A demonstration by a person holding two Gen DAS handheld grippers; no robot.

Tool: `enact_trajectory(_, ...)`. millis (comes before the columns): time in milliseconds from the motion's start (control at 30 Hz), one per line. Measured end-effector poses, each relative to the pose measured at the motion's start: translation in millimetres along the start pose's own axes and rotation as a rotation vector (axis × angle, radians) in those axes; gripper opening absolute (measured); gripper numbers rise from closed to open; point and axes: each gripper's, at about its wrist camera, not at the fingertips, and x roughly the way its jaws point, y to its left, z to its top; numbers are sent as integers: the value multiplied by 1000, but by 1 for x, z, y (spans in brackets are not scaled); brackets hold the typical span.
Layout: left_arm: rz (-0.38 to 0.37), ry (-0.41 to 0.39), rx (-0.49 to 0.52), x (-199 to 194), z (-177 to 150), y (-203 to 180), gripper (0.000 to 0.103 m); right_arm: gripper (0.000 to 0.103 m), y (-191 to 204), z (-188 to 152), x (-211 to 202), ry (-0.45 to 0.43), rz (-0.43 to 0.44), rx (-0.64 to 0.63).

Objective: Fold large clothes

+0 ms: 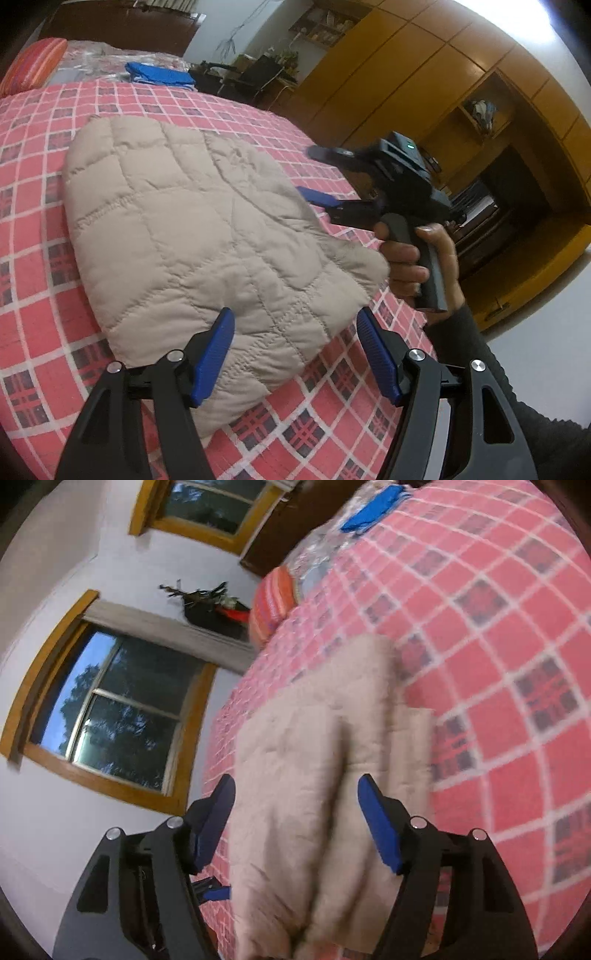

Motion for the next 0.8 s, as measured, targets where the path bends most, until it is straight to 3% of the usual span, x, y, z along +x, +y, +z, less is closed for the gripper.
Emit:
enact_trajectory(67, 2, 9, -3, 3, -4, 2, 69, 69, -10, -4, 5, 33, -23, 8)
enact_trajectory(267, 4, 11, -1, -3, -7, 0, 69, 68, -10, -12, 10, 75, 39, 0)
enact_trajectory(467, 25, 17, 4, -3, -11, -8, 69, 67, -6, 3, 33, 112, 34, 7)
enact_trajectory(533, 33, 21, 8, -2, -11, -10, 69, 50, -1, 5, 42, 134, 26, -14)
enact_trajectory(567, 35, 22, 8, -2, -11, -12, 69, 33, 3, 7, 46, 133, 19, -33)
enact_trajectory(600, 35, 24, 8, -1, -10, -13, 69, 24, 10, 10, 47, 124, 10, -61)
enact_trajectory(667, 28, 27, 13, -1, -8, -18, 69, 16, 17, 12, 36, 86, 17, -109)
enact_trajectory(800, -1, 43, 49, 7, -9, -32, 69, 13, -9, 13, 11, 16, 49, -71)
